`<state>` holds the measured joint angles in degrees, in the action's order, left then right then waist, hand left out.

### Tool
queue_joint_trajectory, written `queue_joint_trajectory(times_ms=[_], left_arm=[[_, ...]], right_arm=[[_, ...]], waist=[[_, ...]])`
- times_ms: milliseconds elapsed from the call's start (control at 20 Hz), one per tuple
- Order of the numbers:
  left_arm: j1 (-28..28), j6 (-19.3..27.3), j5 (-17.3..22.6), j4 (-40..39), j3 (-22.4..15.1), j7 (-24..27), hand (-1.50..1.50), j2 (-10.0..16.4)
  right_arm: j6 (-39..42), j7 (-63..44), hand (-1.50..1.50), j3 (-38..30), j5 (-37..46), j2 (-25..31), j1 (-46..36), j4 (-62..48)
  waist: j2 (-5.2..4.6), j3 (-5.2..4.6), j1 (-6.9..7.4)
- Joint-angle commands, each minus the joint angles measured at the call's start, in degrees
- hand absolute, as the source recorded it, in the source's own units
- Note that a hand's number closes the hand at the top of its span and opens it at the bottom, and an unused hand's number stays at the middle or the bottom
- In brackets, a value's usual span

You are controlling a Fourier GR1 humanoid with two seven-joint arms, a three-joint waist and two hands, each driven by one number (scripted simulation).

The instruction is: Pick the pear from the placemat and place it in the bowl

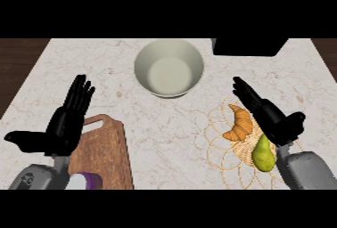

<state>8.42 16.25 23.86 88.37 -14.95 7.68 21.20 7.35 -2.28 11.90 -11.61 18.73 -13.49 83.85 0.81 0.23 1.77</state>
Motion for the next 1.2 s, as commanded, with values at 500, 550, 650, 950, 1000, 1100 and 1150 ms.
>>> queue_joint_trajectory(times_ms=[500, 550, 650, 950, 1000, 1100, 1150], left_arm=[[-1.4, 3.6, -5.8, -1.8, -1.6, -5.8, 0.00, 1.1], [-0.8, 2.7, -5.6, -1.9, -1.1, -5.6, 0.00, 1.9], [1.2, 2.6, -6.0, -3.9, -1.9, -6.2, 0.00, 0.3], [1.8, 3.2, -9.0, -1.8, -3.6, -8.2, 0.00, -1.6], [2.1, 4.8, -10.1, -4.4, -4.9, -6.4, 0.00, -4.6], [1.8, 3.5, -9.2, 0.2, -3.4, -9.5, 0.00, -1.4], [1.9, 4.3, -10.3, -1.5, -4.2, -9.4, 0.00, -2.9]], right_arm=[[-37.7, 6.6, -1.50, -6.1, 20.5, -7.8, 16.1, 6.9], [-39.5, 11.0, -1.50, -5.3, 20.4, -10.4, 18.1, 8.1], [-42.4, 17.3, -1.50, -3.2, 22.0, -13.4, 20.9, 11.3], [-49.4, 8.5, -1.50, 3.0, 36.4, -11.8, 31.3, 25.8], [-49.7, 4.3, -1.50, 2.6, 39.6, -10.9, 31.3, 27.0], [-46.6, -6.2, -1.50, -1.7, 42.8, -8.0, 28.9, 28.8], [-46.3, -7.1, -1.50, 1.2, 44.9, -8.6, 34.9, 32.9]], waist=[[0.35, 0.04, -6.15], [-0.02, -0.01, -5.32], [-0.48, -0.14, -4.63], [-0.63, -0.33, -2.63], [-0.71, -0.37, -2.77], [-0.73, -0.37, -2.04], [-0.69, -0.36, -2.55]])
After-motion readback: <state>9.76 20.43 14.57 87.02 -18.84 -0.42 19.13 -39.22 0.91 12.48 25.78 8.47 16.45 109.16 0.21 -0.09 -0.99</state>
